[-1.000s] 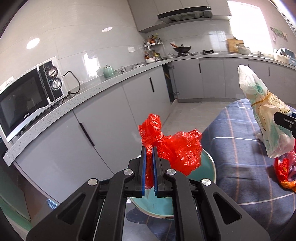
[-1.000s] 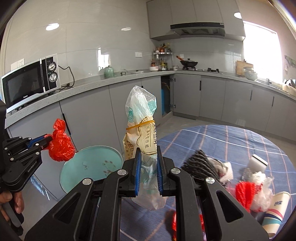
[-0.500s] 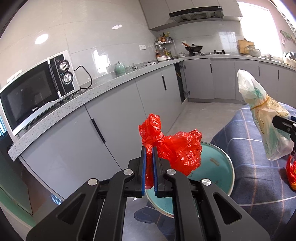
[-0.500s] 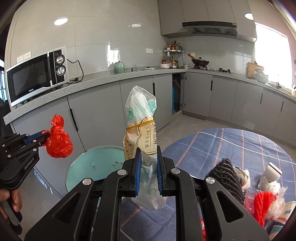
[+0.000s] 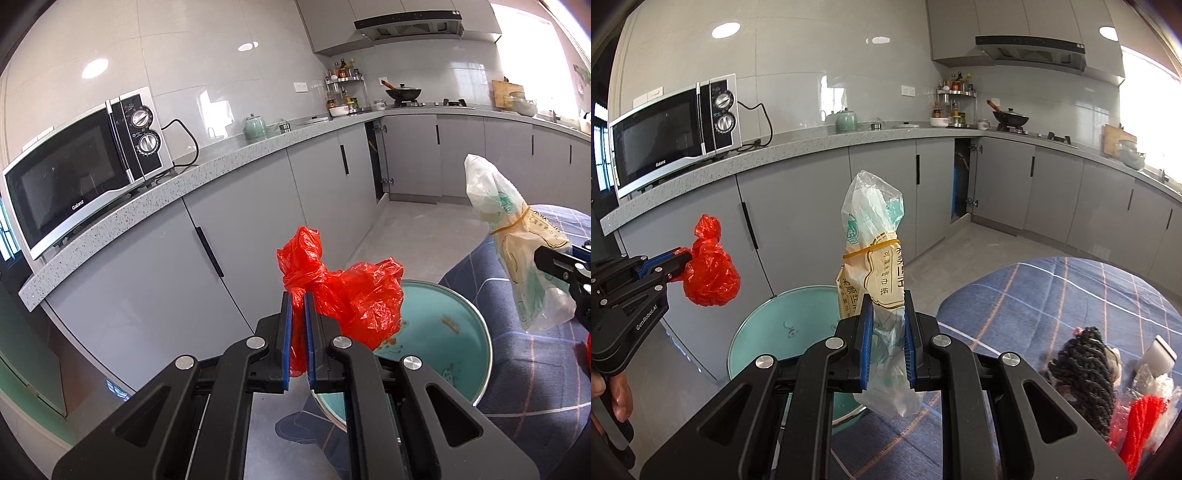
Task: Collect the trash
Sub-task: 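Carry both bags over the teal bin and open both grippers to drop them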
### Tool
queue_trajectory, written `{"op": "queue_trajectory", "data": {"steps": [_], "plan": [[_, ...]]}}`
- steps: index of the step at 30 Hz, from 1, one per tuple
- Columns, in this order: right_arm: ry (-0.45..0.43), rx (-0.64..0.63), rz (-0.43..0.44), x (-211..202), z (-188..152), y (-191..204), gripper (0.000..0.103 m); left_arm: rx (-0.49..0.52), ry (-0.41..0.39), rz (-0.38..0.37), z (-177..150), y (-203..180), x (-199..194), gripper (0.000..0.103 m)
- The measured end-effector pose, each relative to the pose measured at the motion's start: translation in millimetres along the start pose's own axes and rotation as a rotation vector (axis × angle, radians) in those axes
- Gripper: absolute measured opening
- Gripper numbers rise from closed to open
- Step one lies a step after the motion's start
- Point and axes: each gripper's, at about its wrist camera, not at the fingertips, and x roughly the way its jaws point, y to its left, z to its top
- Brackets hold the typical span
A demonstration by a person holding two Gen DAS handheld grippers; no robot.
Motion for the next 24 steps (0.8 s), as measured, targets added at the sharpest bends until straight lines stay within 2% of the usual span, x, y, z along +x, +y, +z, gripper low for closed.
{"op": "queue_trajectory", "data": {"steps": [7, 15, 16, 17, 18, 19, 22, 24], "plan": [[0.019, -0.013, 0.013, 10.8, 0.2, 6.9, 0.016, 0.0, 0.005, 0.014, -0.9, -1.1, 2.2, 0.007], [0.041, -0.039, 0.051, 21.3, -2.0, 11.5, 0.017, 0.01, 0.022, -0.026, -3.9, -10.7, 6.4, 0.011], [0.043, -0.042, 0.045, 23.0, -3.0, 11.8, 0.018, 0.012, 0.024, -0.029, -4.4, -12.2, 6.9, 0.014], [0.048, -0.041, 0.048, 24.4, -4.0, 11.5, 0.021, 0.013, 0.025, -0.032, -5.4, -13.5, 6.9, 0.026], [0.058, -0.037, 0.054, 26.5, -5.3, 11.4, 0.03, 0.02, 0.023, -0.037, -5.6, -14.4, 7.7, 0.032], [0.064, -0.035, 0.058, 28.3, -6.2, 11.3, 0.033, 0.031, 0.022, -0.039, -6.6, -17.1, 8.1, 0.037], [0.077, -0.032, 0.056, 31.5, -9.5, 9.9, 0.039, 0.045, 0.027, -0.043, -10.0, -21.4, 9.9, 0.049], [0.071, -0.031, 0.045, 29.8, -10.7, 8.9, 0.041, 0.045, 0.031, -0.041, -11.6, -21.5, 11.7, 0.05]]}}
